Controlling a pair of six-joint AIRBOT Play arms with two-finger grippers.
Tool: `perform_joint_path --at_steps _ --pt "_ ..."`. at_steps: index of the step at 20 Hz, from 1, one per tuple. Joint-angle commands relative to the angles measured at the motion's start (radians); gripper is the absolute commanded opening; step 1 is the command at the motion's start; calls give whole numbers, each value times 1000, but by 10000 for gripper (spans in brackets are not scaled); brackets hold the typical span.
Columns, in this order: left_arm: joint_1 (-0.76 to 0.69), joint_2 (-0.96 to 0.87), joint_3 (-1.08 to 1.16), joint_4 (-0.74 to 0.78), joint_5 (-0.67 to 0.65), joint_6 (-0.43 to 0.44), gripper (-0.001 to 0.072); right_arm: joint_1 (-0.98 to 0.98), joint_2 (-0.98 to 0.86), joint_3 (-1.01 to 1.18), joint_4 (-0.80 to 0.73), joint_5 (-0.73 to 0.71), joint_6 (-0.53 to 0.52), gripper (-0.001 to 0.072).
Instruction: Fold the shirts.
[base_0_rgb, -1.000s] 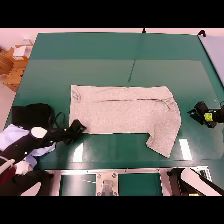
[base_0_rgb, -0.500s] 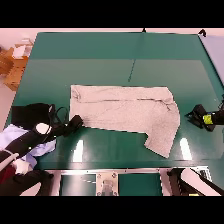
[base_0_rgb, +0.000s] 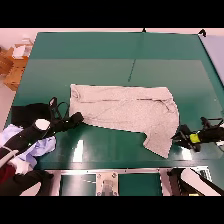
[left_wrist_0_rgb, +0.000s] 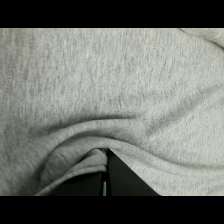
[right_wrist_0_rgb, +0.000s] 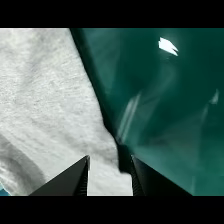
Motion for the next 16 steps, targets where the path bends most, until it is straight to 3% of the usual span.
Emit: perform_joint_path --at_steps 1,4,6,8,9,11,14,16 --pt "0 1 3 3 -22 20 21 1 -1 -130 201 -186 -127 310" --pt "0 1 3 19 -44 20 21 1 -1 -129 328 -245 -278 285" --pt "0 1 4 51 -53 20 21 1 0 -110 366 -240 -323 180" --pt "1 7 11 118 -74 18 20 0 0 -77 360 -191 -336 14" --pt "0 21 22 172 -106 3 19 0 2 -55 349 -153 -336 14" --pt "1 65 55 334 -187 -128 19 0 30 -27 306 -100 -296 13" --pt "0 137 126 706 -419 -383 18 0 134 -24 112 -72 -112 12" --pt "0 164 156 848 -558 -445 19 0 208 -24 -5 -49 -13 12"
